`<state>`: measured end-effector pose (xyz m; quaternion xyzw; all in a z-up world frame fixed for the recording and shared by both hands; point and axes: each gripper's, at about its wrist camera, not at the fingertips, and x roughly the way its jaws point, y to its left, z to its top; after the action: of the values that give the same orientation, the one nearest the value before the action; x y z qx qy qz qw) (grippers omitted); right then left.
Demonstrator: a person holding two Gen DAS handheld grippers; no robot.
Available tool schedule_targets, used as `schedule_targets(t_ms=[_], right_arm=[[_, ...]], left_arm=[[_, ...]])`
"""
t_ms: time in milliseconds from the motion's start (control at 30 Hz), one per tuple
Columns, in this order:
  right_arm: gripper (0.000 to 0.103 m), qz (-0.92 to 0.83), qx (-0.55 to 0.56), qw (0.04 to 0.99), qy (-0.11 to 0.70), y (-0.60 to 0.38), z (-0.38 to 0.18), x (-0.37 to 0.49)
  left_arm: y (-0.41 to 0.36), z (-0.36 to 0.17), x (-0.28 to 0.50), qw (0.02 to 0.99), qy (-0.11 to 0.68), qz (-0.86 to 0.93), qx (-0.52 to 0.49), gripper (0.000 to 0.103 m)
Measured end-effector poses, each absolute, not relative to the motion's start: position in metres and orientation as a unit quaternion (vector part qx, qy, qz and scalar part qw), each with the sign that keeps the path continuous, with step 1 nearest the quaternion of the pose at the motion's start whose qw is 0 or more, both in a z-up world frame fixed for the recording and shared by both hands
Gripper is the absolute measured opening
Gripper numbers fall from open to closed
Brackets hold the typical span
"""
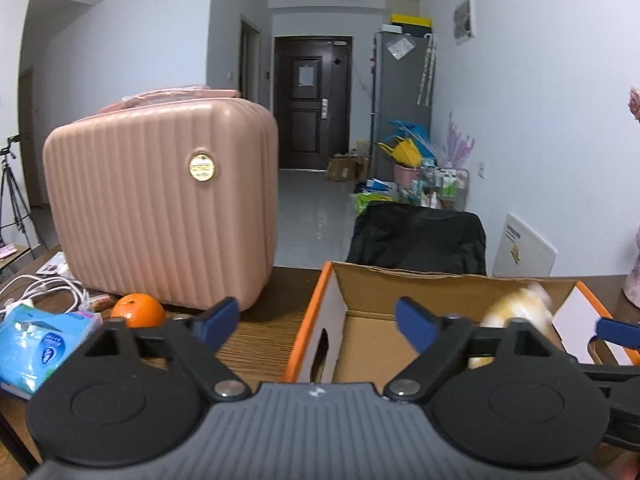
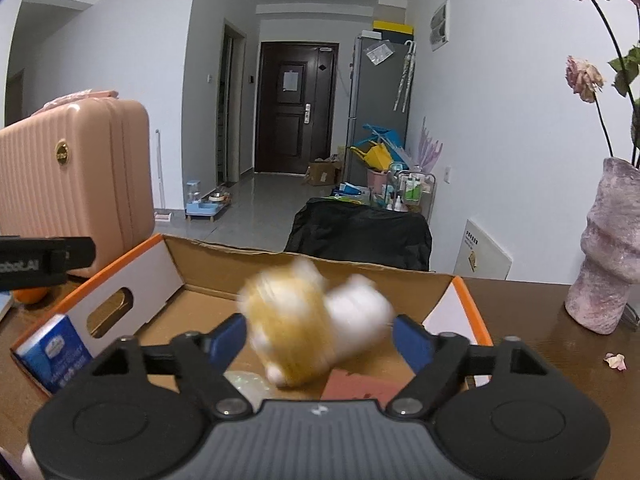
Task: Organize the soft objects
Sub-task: 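Open both tools to drop the plush toy and handkerchief box into the box, then move both tools back toward the remaining soft items on the table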
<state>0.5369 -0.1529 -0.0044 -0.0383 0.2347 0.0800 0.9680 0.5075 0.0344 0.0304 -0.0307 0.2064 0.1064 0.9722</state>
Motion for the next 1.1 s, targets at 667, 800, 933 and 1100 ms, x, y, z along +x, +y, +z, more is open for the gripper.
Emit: schedule_targets(t_ms=[667, 800, 933, 1100], right_arm=[[0.103, 0.071, -0.034, 0.972, 0.223, -0.154, 0.002, 0.526], [0.103, 0.071, -0.036, 0.973, 0.216, -0.156, 0.005, 0.519], [0.103, 0.073, -0.035, 0.974, 0.210, -0.159, 0.007, 0.509], [0.103, 0.075, -0.035, 0.976, 0.200, -0.163, 0.011, 0.494]], left_arm=[[0.039, 0.036, 0.499, 0.970, 0.202, 0.128, -0.047, 0.103], [0.040, 0.040, 0.489, 0.972, 0.193, 0.126, -0.050, 0.103], [0.040, 0.042, 0.478, 0.972, 0.190, 0.123, -0.055, 0.103], [0.042, 0.046, 0.463, 0.974, 0.183, 0.122, -0.057, 0.103]])
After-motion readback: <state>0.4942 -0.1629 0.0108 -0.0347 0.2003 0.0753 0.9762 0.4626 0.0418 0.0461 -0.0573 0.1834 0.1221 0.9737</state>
